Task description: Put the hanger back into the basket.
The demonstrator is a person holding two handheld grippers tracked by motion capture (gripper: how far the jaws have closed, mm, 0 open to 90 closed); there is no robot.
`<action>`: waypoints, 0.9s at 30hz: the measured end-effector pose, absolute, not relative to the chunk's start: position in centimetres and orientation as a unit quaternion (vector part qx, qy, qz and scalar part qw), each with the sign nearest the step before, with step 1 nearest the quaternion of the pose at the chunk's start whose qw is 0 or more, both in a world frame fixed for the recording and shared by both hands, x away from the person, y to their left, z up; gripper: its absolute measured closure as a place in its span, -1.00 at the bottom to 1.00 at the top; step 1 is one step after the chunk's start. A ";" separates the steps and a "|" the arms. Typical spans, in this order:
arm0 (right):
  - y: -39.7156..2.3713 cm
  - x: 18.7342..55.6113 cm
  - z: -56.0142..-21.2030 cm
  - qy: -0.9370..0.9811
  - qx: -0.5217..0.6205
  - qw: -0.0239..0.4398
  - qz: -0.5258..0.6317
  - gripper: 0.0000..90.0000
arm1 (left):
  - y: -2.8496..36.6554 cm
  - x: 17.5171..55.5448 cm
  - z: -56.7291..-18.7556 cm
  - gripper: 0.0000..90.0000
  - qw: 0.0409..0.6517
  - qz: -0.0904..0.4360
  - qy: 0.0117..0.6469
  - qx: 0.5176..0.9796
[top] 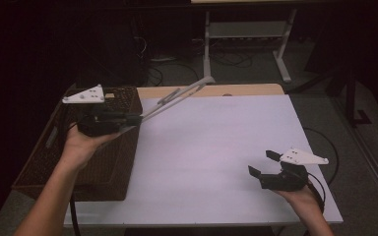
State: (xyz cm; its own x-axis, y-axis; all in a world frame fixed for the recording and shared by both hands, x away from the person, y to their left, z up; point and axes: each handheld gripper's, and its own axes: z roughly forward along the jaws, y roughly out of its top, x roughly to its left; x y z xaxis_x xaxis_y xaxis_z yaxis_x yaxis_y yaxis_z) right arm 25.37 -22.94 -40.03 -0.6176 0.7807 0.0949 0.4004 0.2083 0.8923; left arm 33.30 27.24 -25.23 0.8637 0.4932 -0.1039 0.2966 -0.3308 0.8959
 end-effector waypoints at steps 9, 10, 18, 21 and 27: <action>-22.9 25.4 -40.1 0.753 0.391 0.195 0.492 -0.67 | 32.2 32.4 -24.4 0.84 0.531 0.112 0.272 0.795; -22.9 25.4 -40.1 0.753 0.392 0.194 0.491 -0.67 | 32.8 32.3 -24.4 0.84 0.530 0.114 0.274 0.794; -22.7 25.5 -40.1 0.754 0.392 0.196 0.490 -0.67 | 36.6 31.3 -24.3 0.84 0.529 0.131 0.300 0.783; -22.7 25.5 -40.1 0.754 0.393 0.195 0.489 -0.67 | 37.8 30.8 -24.4 0.84 0.527 0.138 0.309 0.780; -22.7 25.5 -40.2 0.754 0.394 0.195 0.488 -0.67 | 40.1 29.7 -24.7 0.84 0.514 0.148 0.330 0.778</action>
State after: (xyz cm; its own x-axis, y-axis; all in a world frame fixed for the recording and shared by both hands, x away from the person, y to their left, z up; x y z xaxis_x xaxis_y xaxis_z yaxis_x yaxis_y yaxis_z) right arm 25.54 -22.69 -40.17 -0.6137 0.7844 0.0903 0.4038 0.2136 0.8895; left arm 29.70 40.10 -24.68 0.7389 0.6650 -0.1090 0.3605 -0.2534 0.8977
